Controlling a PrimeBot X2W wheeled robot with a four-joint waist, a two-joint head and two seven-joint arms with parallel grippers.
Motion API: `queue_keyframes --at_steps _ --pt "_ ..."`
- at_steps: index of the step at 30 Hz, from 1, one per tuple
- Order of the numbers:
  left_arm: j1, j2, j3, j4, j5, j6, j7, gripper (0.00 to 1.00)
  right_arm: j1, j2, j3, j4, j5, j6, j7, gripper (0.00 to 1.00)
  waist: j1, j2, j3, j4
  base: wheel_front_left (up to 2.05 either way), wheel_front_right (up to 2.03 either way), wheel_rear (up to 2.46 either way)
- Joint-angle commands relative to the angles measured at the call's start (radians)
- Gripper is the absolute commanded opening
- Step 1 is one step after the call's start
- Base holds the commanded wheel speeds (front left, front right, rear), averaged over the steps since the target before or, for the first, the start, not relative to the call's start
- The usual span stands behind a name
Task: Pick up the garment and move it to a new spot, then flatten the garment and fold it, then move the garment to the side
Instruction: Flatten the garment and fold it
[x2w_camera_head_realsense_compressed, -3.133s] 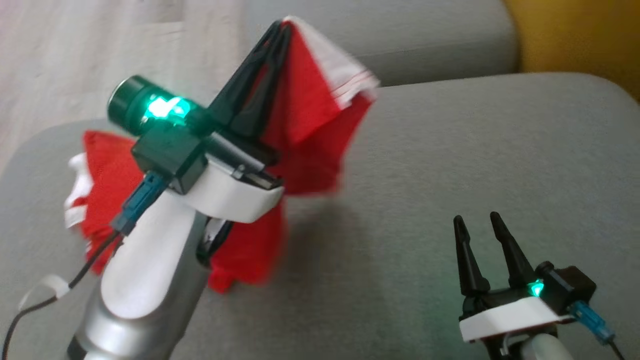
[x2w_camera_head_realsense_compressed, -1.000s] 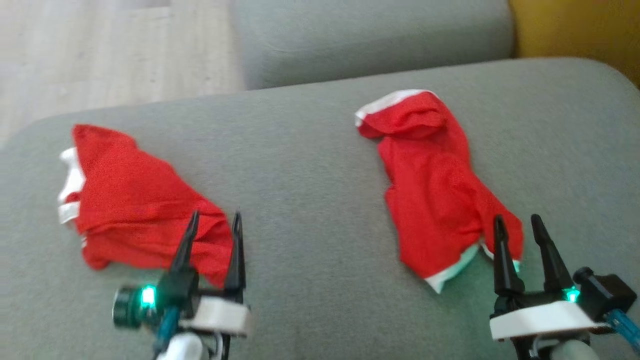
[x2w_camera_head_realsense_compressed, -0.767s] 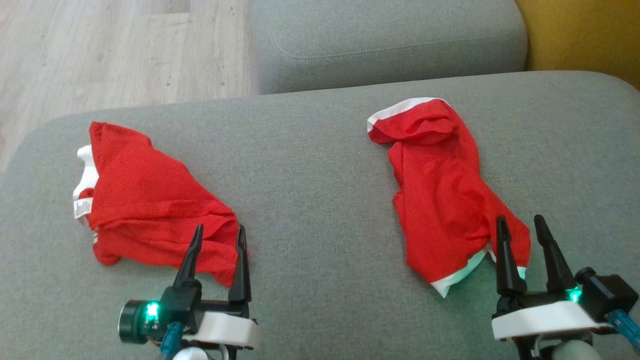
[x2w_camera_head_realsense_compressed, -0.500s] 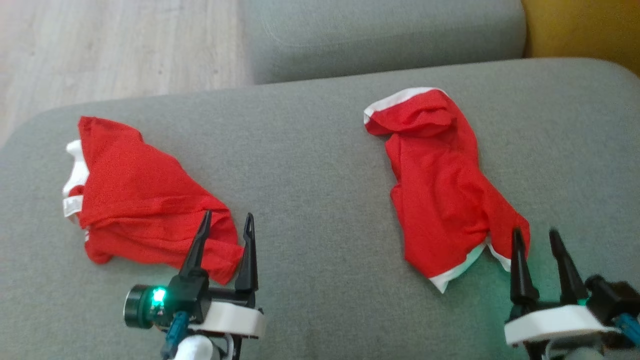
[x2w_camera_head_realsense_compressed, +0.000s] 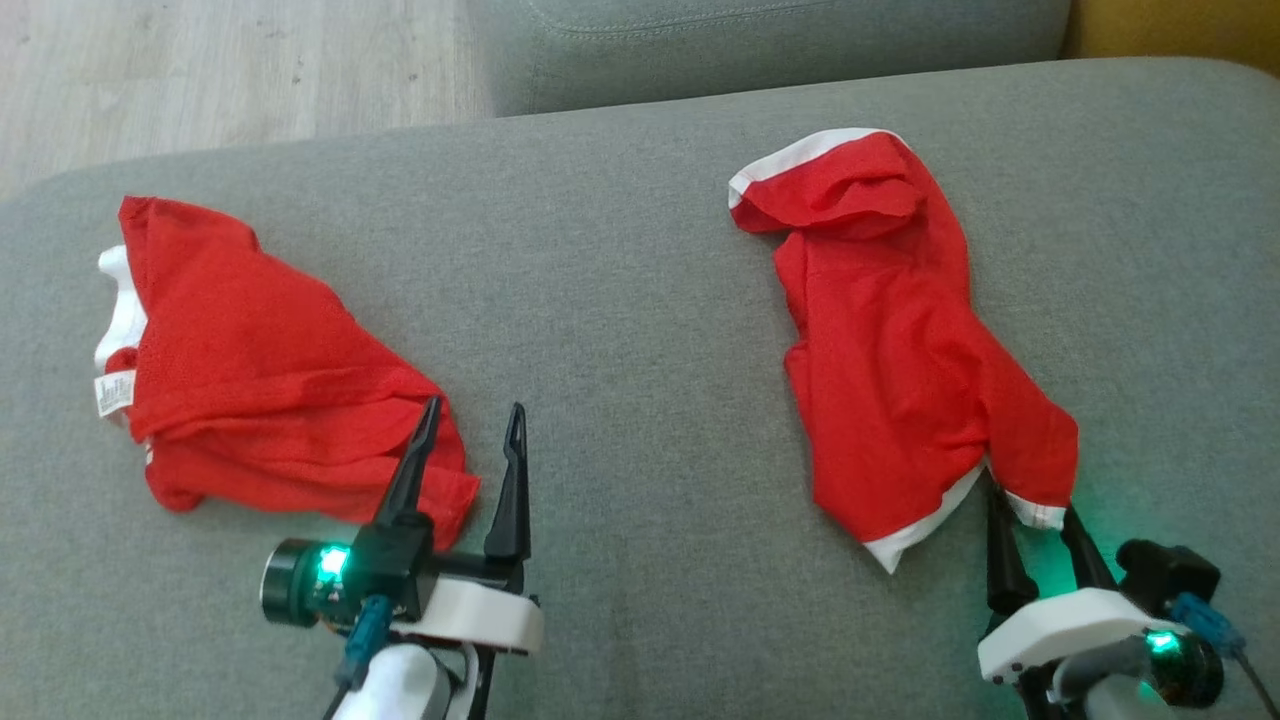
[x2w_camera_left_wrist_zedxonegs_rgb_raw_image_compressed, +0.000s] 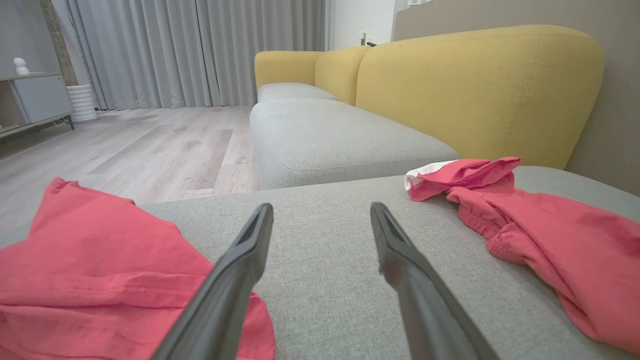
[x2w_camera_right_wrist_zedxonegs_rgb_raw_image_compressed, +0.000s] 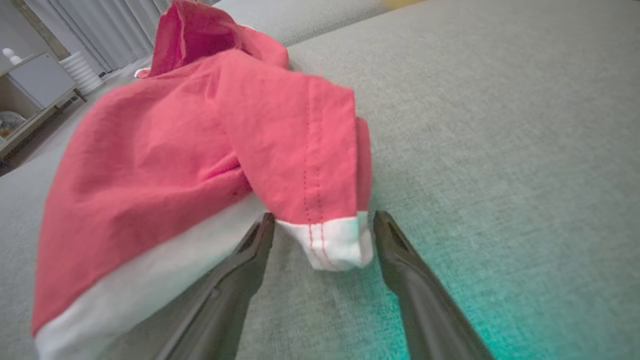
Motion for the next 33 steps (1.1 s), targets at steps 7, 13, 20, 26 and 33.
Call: queue_keyframes --at_steps 7,13,20,26,33 --pt "-0.046 0.009 0.025 -0.020 0.007 0.003 0.000 1.00 -0.072 -0.007 0.024 -0.023 0.007 -0.001 -0.012 0.00 -0.0002 0.0000 -0.012 -0.006 0.00 0.00 0.00" --pt "-0.034 0.001 0.023 -0.008 -0.003 0.006 -0.005 1.00 -0.043 -0.007 0.020 -0.139 -0.032 -0.001 -0.012 0.00 -0.0002 0.0000 -0.057 -0.010 0.00 0.00 0.00" --pt "-0.016 -0.012 0.014 0.003 -0.004 0.009 -0.013 1.00 -0.057 -0.007 0.053 -0.305 -0.027 -0.001 0.008 0.00 -0.0002 0.0000 -0.120 0.015 0.00 0.00 0.00" --pt "-0.022 -0.020 0.019 0.001 -0.006 0.010 -0.018 1.00 -0.217 -0.007 0.110 -0.400 -0.007 -0.001 0.152 0.00 -0.0002 0.0000 -0.134 0.073 0.00 0.00 0.00" --pt "-0.002 -0.027 0.035 0.018 -0.016 0.010 -0.020 1.00 -0.526 -0.007 0.223 -0.292 0.068 -0.001 0.310 0.00 -0.0002 0.0000 -0.155 0.141 0.00 0.00 0.00"
